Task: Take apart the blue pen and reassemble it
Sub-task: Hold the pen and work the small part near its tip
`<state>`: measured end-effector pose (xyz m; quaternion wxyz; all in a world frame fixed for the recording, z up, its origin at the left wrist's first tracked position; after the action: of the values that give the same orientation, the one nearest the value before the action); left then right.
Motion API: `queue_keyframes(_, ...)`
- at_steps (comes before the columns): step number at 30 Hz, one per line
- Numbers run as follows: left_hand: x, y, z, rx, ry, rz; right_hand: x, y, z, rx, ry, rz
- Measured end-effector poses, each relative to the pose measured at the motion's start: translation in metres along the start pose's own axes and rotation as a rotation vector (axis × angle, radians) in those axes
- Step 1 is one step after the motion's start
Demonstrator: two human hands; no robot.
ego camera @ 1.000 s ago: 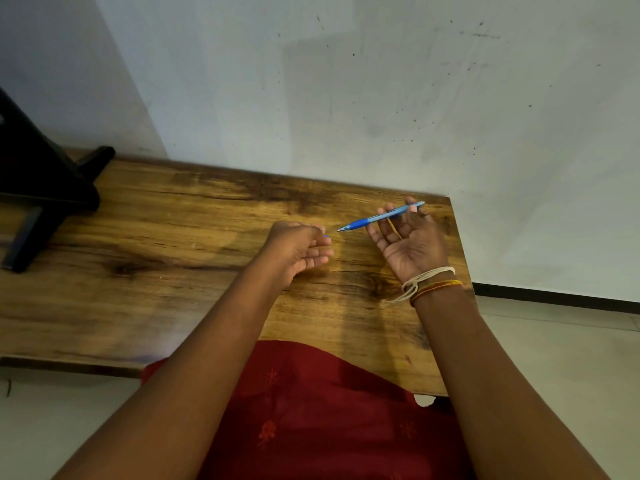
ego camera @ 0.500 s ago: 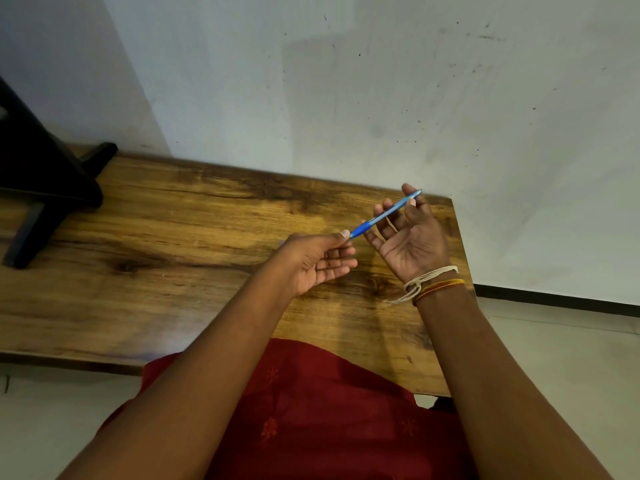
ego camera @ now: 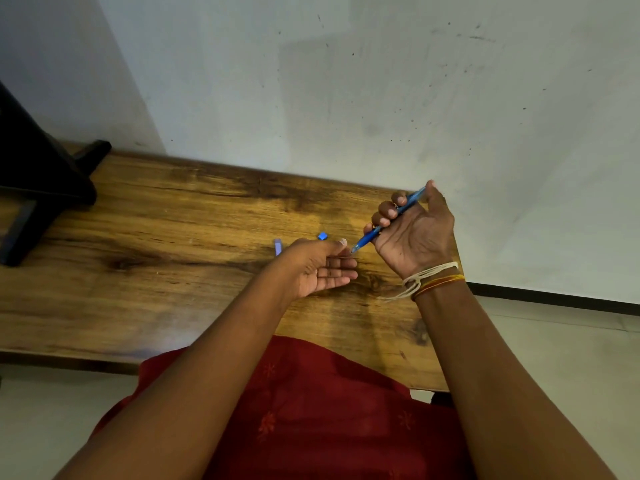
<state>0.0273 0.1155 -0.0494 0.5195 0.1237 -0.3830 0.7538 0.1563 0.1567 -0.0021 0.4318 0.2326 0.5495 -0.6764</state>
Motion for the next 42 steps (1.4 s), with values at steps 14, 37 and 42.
queue_keyframes(14, -0.002, -0.003, 0.002, 0.071, 0.069, 0.074, -0.017, -0.014, 0.008, 0.029, 0.135, 0.233)
queue_keyframes(37, -0.002, -0.005, 0.003, 0.081, 0.04, 0.074, -0.011, -0.015, 0.007, 0.029, 0.144, 0.5)
queue_keyframes(42, -0.002, -0.005, 0.002, 0.078, 0.034, 0.066, -0.012, -0.014, 0.007, 0.046, 0.149, 0.481)
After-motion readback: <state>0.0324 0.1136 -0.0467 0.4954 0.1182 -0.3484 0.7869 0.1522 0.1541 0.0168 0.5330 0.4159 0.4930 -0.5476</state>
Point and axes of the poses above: each hand's wrist, its own z-axis away from the middle knuckle, its own y-axis out of the back of the hand, x = y × z, the point moved 5 cm from there along -z, towards the middle knuckle, and after that the axes turned 12 degrees about z, right-handed, at the moved point
